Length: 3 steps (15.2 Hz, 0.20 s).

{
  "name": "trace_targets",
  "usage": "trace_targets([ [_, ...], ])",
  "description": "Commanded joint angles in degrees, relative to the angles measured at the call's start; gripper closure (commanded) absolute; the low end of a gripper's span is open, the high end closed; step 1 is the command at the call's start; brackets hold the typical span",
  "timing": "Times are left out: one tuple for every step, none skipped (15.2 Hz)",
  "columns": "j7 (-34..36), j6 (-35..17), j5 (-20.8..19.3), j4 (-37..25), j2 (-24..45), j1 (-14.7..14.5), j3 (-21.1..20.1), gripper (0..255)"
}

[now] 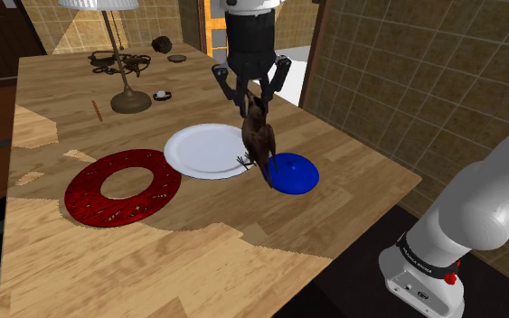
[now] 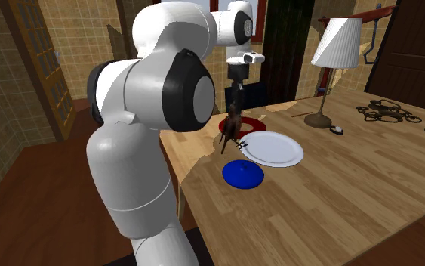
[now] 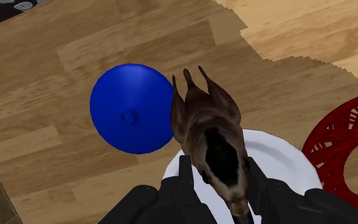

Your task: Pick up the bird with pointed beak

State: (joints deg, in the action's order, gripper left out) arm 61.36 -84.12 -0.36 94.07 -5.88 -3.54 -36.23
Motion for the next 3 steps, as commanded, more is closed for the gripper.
trace_targets([
  [0.15,1.67,-0.32,-2.12,0.57,-0.02,-0.13,255],
  [0.16,1.8,-0.34,-2.29,0.62,-0.03,-0.14,255],
  [0.16,1.8,-0.34,-2.28,0.62,-0.02,-0.14,255],
])
